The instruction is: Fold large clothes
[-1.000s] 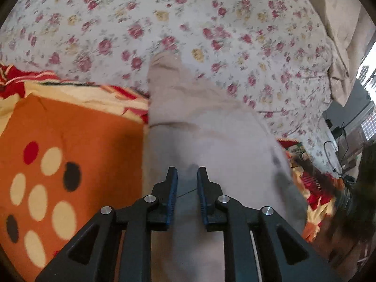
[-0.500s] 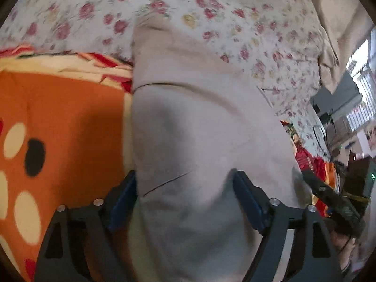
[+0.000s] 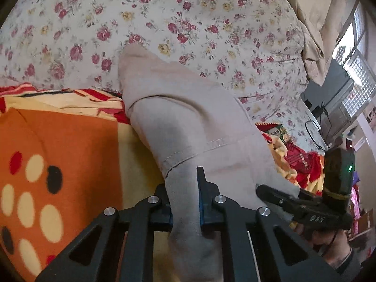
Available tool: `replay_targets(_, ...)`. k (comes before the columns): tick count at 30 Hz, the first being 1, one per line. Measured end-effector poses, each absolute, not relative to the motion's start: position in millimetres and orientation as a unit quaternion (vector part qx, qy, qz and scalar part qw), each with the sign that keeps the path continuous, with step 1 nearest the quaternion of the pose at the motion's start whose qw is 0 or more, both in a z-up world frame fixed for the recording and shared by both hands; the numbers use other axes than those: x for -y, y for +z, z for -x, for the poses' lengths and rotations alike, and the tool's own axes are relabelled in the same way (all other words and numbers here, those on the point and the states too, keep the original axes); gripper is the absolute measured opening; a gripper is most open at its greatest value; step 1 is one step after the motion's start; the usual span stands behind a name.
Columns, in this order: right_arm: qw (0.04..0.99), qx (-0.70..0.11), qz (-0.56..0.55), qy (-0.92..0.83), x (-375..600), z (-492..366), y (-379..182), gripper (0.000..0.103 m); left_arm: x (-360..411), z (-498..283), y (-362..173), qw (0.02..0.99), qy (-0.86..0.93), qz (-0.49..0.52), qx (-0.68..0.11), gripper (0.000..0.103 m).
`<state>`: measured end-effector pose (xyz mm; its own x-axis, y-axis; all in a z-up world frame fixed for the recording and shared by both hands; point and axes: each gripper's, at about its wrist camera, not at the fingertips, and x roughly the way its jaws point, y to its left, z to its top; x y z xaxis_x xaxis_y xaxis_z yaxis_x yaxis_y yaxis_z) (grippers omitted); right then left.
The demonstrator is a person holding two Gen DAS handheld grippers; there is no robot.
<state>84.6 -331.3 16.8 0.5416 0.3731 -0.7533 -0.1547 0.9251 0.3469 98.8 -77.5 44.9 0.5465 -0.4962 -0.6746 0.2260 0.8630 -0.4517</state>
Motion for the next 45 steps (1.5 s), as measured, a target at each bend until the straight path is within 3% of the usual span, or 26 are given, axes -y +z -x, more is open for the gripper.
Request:
replay_targets(9,0.819,-0.464,-0.132,0.311,258.2,-65.7,46.3,0.082,-34.1,-69.5,75.3,0.891,-0.131,0.125,-0.417,0.005)
replay_targets(14,0.836,-0.46,-0.123,0.273,261.7,-64.2,53.9,0.082,-57.4,-78.6,30.9,0.86,-0.129,0.162,-0.466,0.012)
replay_targets(17,0.845,-0.463,-0.139,0.23,275.2,-62.4,57.9,0.082,-62.3,-74.3,36.5,0.86,-0.127,0.182,-0.459,0.015)
replay_targets(22,0.889,-0.391,-0.089,0.22,259.6,-32.0,97.3,0.082,-75.6,-38.3,65.4,0.89,-0.08,0.183,-0.409,0.016)
replay_targets(24,0.897,-0.363,-0.068,0.245,239.9,-18.9,110.1,0.072,-80.1,-20.3,83.0,0.909,-0.08,0.183,-0.366,0.016)
replay_targets(26,0.894,-0.357,-0.033,0.268,210.5,-9.9,115.9,0.051,-77.1,-3.8,92.9,0.915,-0.102,0.185,-0.343,0.016)
replay_targets(27,0.892,-0.357,-0.007,0.277,193.1,-7.5,115.0,0.028,-70.7,0.4,91.6,0.911,-0.119,0.18,-0.351,0.015)
replay_targets(28,0.889,-0.365,0.01,0.275,182.7,-7.9,111.4,0.018,-63.3,1.7,88.0,0.906,-0.132,0.17,-0.365,0.011)
replay_targets(29,0.884,-0.38,0.021,0.27,175.0,-10.6,104.0,0.018,-53.2,1.8,81.6,0.899,-0.139,0.151,-0.386,0.002)
replay_targets(33,0.854,-0.473,0.101,0.191,166.2,-32.5,56.8,0.009,-15.4,-11.1,31.2,0.843,-0.131,0.075,-0.516,0.0)
replay_targets(35,0.823,-0.534,0.105,0.162,179.0,-45.7,28.5,0.009,-0.1,-12.5,16.7,0.823,-0.144,0.074,-0.545,0.0)
replay_targets(45,0.834,-0.519,0.054,0.179,199.0,-42.8,49.7,0.009,11.7,-9.1,13.6,0.825,-0.152,0.066,-0.541,0.0)
